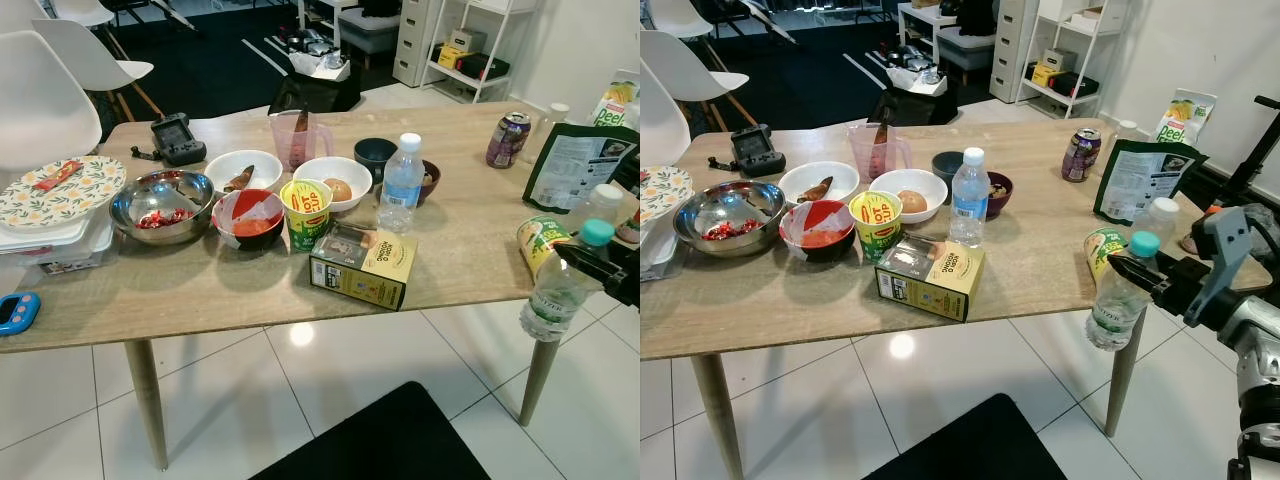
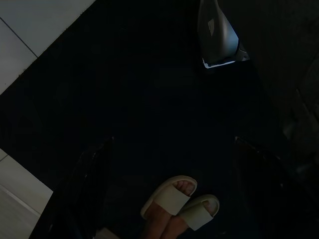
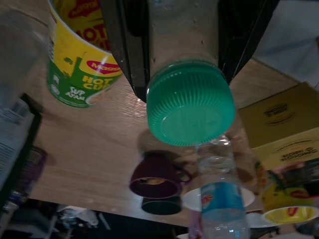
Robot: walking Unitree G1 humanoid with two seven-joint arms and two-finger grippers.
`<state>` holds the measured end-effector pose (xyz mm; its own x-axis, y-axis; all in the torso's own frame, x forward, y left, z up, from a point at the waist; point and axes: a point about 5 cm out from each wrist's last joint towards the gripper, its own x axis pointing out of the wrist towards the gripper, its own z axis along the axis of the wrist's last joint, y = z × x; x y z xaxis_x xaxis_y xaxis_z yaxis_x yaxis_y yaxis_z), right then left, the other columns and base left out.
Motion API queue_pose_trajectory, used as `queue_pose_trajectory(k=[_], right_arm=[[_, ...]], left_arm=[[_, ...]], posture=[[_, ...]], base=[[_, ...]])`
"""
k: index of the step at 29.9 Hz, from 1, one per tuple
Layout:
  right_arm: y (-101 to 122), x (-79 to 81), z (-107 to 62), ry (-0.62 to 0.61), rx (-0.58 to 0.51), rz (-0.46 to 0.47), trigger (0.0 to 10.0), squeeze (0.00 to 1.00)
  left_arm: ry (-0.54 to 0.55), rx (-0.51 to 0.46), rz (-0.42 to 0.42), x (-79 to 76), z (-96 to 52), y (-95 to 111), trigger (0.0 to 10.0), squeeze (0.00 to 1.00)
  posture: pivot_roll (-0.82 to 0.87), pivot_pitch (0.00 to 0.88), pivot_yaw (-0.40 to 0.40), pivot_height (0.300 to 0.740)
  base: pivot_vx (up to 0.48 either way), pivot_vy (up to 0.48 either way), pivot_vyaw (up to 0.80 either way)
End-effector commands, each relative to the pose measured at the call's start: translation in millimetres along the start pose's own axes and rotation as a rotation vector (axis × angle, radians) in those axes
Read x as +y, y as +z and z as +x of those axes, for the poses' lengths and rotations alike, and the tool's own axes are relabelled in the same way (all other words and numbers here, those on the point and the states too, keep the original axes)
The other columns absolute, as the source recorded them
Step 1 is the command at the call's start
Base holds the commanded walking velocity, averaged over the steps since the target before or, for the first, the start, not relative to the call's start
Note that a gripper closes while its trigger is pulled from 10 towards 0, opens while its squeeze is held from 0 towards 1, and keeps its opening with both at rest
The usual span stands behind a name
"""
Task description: Restocking fridge
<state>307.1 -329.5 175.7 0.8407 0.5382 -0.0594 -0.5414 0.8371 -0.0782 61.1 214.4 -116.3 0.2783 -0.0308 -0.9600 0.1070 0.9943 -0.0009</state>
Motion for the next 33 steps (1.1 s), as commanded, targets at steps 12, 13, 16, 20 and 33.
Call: queue_pose_trajectory(k=[12,13,16,20,33], right_arm=[[-34.3,23.3,-20.1,0.233,0.250,0.072,10.0,0.00],[-37.7,25.8,-22.6,0.251,0.267,0.087,10.0,0.00],[-41.0,28.7,-24.4,0.275,0.286,0.100,10.0,0.00],[-62.5,38.5,-32.1,0.329,0.426,0.142,10.0,0.00],[-146.8,58.4,-52.1,0.019,0.706,0.209,10.0,0.00]], left_arm=[[-0.035,-0.107,0.001,-6.5,3.1,25.4,10.0,0.00],[-0.036,-0.112,0.002,-6.8,3.3,27.1,10.0,0.00],[-0.037,-0.116,0.002,-7.3,3.6,28.9,10.0,0.00],[-0.045,-0.128,-0.001,-10.9,4.5,33.0,10.0,0.00],[-0.030,-0.121,-0.015,-11.7,4.6,29.6,10.0,0.00]], posture=[[-0.03,0.000,-0.037,0.740],[-0.03,0.000,-0.040,0.740],[-0.03,0.000,-0.042,0.740],[-0.03,0.000,-0.055,0.740],[-0.03,0.000,-0.057,0.740]], base=[[0.000,0.000,0.00],[0.000,0.000,0.00],[0.000,0.000,0.00],[0.000,0.000,0.00],[0.000,0.000,0.00]])
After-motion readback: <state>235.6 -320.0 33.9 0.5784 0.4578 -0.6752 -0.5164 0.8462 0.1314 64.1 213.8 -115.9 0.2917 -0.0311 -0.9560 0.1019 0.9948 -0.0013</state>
